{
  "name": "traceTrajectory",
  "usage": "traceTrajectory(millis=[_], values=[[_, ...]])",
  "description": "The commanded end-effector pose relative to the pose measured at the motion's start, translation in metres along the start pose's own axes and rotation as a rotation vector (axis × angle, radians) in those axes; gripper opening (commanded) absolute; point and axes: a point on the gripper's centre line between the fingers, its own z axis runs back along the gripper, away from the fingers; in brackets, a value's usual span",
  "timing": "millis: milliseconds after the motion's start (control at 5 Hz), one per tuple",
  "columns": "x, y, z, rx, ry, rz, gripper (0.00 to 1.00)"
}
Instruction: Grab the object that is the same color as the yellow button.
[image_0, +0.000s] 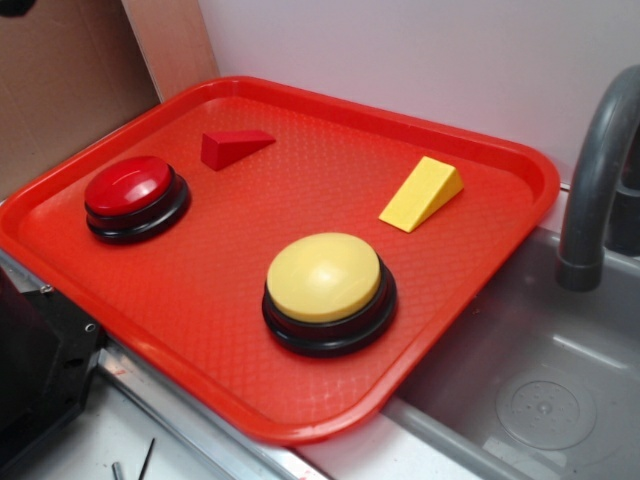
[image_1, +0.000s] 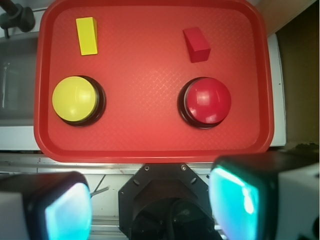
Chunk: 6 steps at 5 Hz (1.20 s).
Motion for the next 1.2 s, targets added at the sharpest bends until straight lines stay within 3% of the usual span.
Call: traceTrajectory(millis=[0, 200, 400, 600, 800, 1000], values=[[0.0, 0.0, 0.0, 0.0, 0.0, 0.0, 1.0], [0.015, -0.011, -0.009, 0.018, -0.072, -0.008, 1.0], [0.038, -0.025, -0.026, -0.045, -0.183, 0.035, 1.0], [0.074, -0.043, -0.058, -0.028, -0.201, 0.078, 1.0], [0.108, -0.057, -0.089, -0.065, -0.2, 0.111, 1.0], [0.131, -0.07, -0.114, -0.052, -0.219, 0.119, 1.0]])
